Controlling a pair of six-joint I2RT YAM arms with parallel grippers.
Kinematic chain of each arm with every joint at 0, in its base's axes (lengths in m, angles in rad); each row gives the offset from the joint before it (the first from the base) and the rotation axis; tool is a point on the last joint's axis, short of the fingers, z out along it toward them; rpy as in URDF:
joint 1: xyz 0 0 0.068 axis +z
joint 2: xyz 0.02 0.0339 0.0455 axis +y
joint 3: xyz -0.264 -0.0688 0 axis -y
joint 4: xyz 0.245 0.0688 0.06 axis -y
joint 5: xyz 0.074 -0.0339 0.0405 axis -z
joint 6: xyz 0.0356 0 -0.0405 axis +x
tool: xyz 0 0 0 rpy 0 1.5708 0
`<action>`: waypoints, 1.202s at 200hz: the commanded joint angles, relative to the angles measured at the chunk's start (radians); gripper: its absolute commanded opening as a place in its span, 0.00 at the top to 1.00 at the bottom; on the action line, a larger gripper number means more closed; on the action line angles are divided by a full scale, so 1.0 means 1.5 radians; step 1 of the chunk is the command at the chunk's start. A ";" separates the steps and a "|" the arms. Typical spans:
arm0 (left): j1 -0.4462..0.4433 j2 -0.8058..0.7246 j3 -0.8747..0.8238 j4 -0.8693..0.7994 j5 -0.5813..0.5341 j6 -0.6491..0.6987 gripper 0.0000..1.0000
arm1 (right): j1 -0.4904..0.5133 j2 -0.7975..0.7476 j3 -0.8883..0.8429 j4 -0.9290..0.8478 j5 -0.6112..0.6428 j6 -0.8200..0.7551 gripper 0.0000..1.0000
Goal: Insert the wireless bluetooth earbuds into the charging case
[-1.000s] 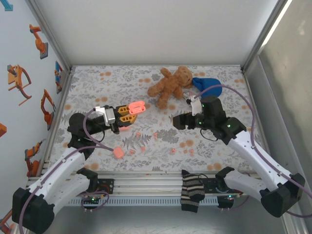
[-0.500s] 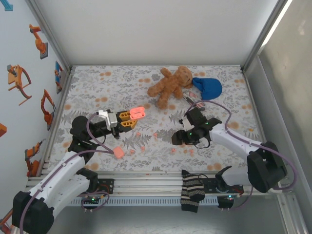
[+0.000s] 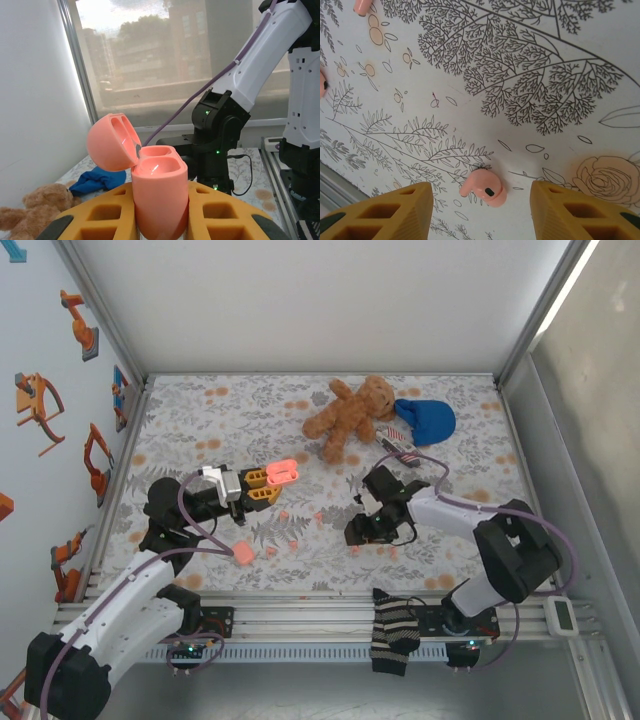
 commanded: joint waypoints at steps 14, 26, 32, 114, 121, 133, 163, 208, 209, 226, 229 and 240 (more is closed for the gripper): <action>-0.001 -0.001 0.004 -0.006 0.011 0.000 1.00 | 0.010 0.020 0.028 -0.005 -0.008 -0.012 0.53; -0.001 0.000 0.004 -0.007 0.011 0.002 1.00 | 0.012 0.024 0.028 -0.005 -0.007 -0.011 0.54; -0.002 -0.001 0.004 -0.008 0.011 0.003 1.00 | 0.013 0.026 0.027 -0.005 -0.007 -0.011 0.54; -0.001 -0.002 0.004 -0.016 0.012 0.009 1.00 | 0.022 0.053 0.032 -0.011 -0.001 -0.022 0.61; -0.001 -0.003 0.005 -0.017 0.012 0.010 1.00 | 0.023 0.055 0.032 -0.011 -0.001 -0.022 0.62; -0.002 -0.003 0.006 -0.019 0.012 0.010 1.00 | 0.026 0.058 0.033 -0.011 -0.001 -0.022 0.63; -0.003 -0.003 0.006 -0.024 0.011 0.014 1.00 | 0.031 0.063 0.033 -0.012 0.001 -0.022 0.65; -0.005 -0.006 0.007 -0.033 0.011 0.019 1.00 | 0.038 0.064 0.032 -0.028 0.013 -0.027 0.68; -0.004 -0.005 0.007 -0.033 0.012 0.020 1.00 | 0.038 0.064 0.033 -0.029 0.013 -0.027 0.68; -0.005 -0.005 0.007 -0.035 0.011 0.020 1.00 | 0.040 0.065 0.033 -0.034 0.018 -0.029 0.69; -0.004 -0.005 0.007 -0.036 0.012 0.021 1.00 | 0.041 0.065 0.033 -0.036 0.019 -0.030 0.69; -0.006 -0.005 0.008 -0.037 0.012 0.023 1.00 | 0.042 0.066 0.034 -0.041 0.022 -0.032 0.69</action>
